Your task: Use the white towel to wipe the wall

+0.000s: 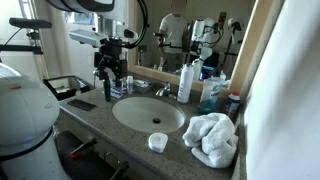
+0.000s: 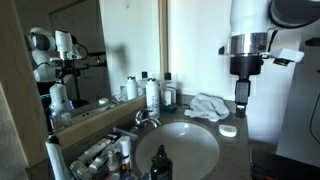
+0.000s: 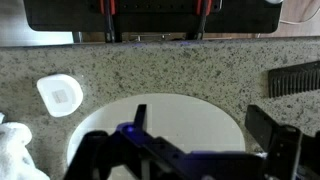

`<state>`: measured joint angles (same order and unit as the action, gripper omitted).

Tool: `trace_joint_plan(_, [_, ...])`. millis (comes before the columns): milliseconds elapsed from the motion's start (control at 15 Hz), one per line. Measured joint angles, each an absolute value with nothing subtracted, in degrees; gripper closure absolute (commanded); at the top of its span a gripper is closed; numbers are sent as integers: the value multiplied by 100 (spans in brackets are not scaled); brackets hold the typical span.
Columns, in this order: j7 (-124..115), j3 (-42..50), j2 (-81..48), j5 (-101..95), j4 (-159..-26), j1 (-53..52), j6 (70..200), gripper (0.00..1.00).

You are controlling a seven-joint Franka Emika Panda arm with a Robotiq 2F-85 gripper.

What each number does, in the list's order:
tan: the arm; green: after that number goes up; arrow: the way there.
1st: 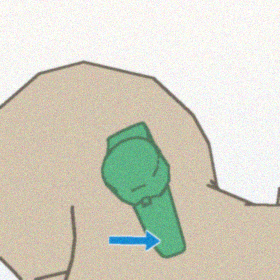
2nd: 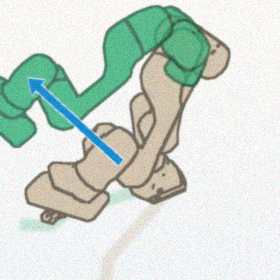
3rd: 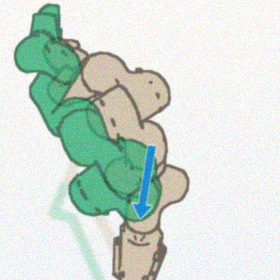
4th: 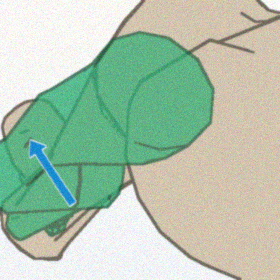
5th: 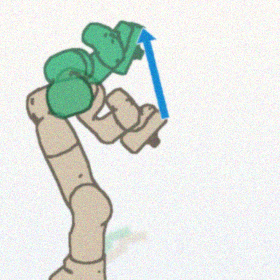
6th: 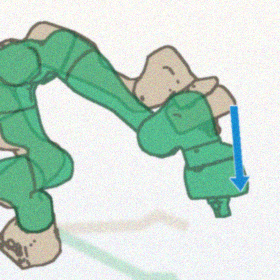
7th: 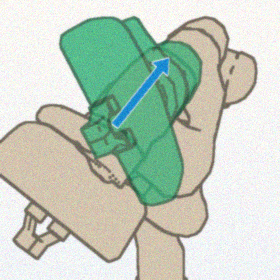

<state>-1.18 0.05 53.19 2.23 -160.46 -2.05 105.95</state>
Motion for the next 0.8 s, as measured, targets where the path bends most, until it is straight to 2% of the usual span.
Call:
trace_joint_plan(400, [-136,35,5274,138,-16024,-59,10689,0])
trace_joint_plan(800, [-531,370,4463,-179,-15770,869,12158,0])
